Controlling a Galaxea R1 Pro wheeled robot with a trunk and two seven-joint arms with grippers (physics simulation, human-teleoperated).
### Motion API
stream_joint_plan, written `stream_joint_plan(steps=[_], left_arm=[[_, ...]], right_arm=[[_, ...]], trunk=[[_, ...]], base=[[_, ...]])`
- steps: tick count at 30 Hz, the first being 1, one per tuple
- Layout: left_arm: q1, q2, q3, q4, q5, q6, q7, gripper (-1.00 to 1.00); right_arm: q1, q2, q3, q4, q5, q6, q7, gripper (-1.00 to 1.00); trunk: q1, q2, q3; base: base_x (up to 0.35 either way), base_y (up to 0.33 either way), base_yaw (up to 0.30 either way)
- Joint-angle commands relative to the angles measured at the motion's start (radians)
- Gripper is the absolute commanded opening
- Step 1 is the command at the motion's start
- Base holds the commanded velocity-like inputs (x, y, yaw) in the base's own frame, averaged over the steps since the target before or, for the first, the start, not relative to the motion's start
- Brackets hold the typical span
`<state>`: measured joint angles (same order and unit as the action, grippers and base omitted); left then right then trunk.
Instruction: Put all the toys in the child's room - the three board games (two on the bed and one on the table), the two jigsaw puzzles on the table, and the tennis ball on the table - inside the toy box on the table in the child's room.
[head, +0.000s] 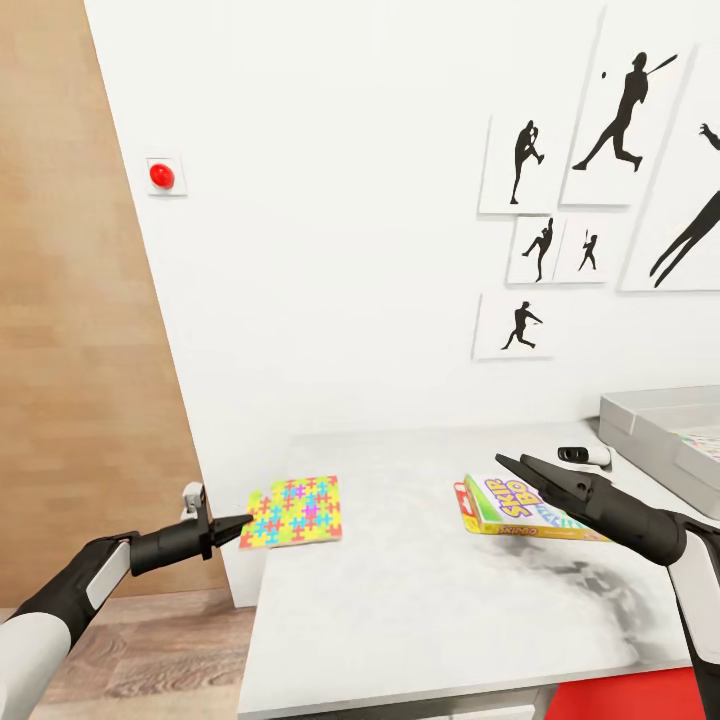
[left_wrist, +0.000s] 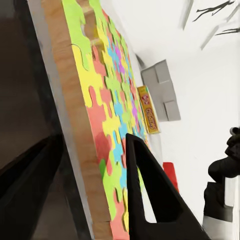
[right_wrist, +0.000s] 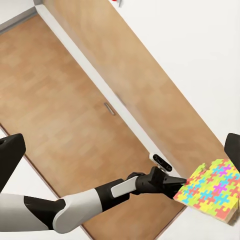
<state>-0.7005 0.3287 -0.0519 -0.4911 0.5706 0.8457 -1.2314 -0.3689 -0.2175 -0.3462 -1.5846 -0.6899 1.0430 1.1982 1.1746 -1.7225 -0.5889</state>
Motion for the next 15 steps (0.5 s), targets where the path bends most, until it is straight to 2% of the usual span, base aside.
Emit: stream_joint_plan(steps=[1,15], left_arm=[[-0.001,0.001,-0.008,0.001,-0.002,-0.002,0.000,-1.00],[-0.001,0.001,-0.006,0.002,-0.002,-0.001,-0.001,-1.00]], right_arm=[[-0.001,0.000,0.000,0.000,0.001,0.004,0.003,1.00],[-0.001,0.000,-0.001,0.000,0.002,0.004,0.003,1.00]], trunk=[[0.000,-0.001,-0.001],[-0.004,0.006,0.002]], base=[[0.000,0.000,0.000],[0.000,0.000,0.000]])
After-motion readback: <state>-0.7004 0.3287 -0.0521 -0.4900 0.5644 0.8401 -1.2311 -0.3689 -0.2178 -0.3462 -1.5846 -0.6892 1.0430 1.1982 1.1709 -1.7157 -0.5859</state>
